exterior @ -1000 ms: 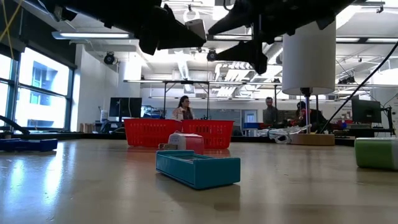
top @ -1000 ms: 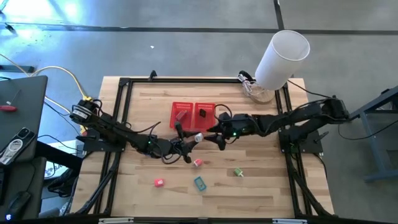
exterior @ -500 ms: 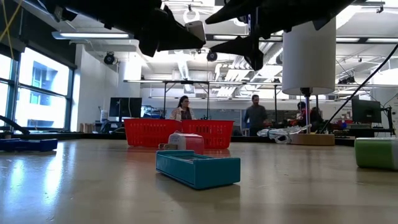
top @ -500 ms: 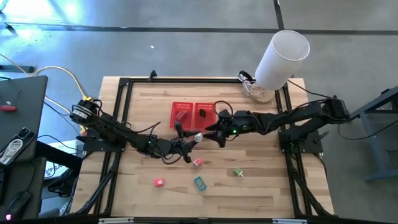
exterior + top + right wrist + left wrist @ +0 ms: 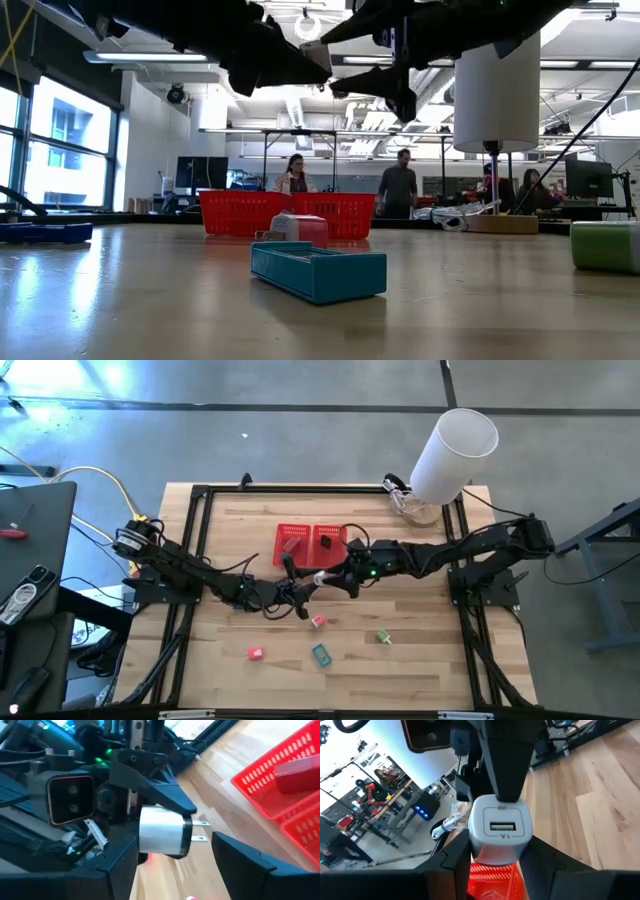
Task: Pick & Place Office items
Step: Put the white charger adapter into the left red bin
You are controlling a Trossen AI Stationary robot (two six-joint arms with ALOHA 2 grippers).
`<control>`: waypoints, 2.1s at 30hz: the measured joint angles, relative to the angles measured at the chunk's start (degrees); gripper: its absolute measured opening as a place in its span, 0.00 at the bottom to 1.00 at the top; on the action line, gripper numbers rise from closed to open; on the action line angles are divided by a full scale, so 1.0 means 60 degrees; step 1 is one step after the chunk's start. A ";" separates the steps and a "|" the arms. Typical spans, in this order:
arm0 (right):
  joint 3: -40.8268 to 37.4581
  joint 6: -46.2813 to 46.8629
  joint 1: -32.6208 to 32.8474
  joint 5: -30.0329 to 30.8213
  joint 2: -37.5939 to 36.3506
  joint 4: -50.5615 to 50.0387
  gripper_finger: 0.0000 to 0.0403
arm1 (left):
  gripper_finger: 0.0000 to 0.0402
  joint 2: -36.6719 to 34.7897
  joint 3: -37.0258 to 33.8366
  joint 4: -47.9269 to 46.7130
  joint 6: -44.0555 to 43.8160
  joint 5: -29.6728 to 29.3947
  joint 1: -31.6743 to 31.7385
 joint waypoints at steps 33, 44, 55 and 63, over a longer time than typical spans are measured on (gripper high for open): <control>0.0004 -0.0562 -0.0371 -0.1323 0.0882 0.1287 0.33 | 0.32 0.0015 -0.0029 -0.0174 0.0044 -0.0034 0.0127; 0.0000 -0.1214 -0.0392 -0.1173 0.0891 0.1309 0.33 | 0.38 0.0000 -0.0011 -0.0334 0.0455 -0.0071 0.0108; -0.0012 -0.1837 -0.0511 -0.0821 0.0926 0.1168 0.33 | 0.42 -0.0022 0.0036 -0.0170 0.0213 -0.0521 -0.0674; -0.0011 -0.2837 -0.0783 0.0001 0.0817 0.1020 0.33 | 0.42 -0.0644 0.0036 -0.0318 -0.0384 -0.0488 -0.1201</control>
